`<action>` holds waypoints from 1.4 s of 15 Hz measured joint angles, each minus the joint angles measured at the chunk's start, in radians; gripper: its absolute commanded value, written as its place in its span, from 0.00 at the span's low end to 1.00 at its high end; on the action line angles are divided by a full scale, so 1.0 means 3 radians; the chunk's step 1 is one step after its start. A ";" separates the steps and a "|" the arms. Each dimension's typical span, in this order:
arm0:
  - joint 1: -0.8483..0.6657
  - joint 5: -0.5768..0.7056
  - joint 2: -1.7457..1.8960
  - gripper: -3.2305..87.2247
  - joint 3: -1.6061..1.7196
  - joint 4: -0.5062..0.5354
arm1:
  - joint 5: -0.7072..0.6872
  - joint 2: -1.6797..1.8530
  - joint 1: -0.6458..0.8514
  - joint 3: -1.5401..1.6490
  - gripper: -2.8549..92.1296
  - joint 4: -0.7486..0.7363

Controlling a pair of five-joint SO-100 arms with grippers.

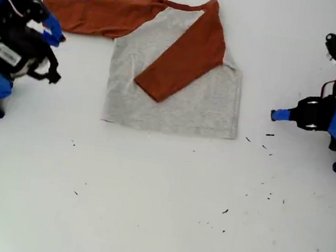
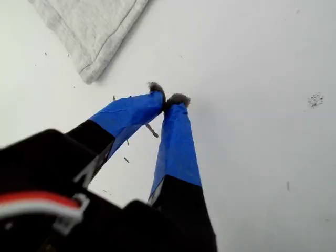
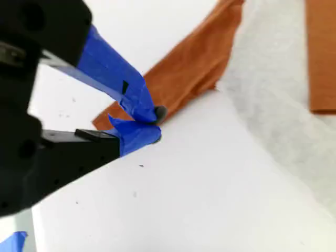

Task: Fold t shirt

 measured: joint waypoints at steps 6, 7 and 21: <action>-0.1549 0.0665 -0.0910 0.39 0.0092 0.0000 | -0.0077 0.0005 -0.0005 0.0000 0.07 0.0000; -0.1667 0.0680 -0.1043 0.40 0.0133 -0.0138 | -0.0077 0.0005 -0.0020 0.0000 0.07 0.0000; -0.2112 0.1074 -0.1989 0.03 0.0931 -0.1754 | -0.0082 0.0005 -0.0112 0.0005 0.07 0.0000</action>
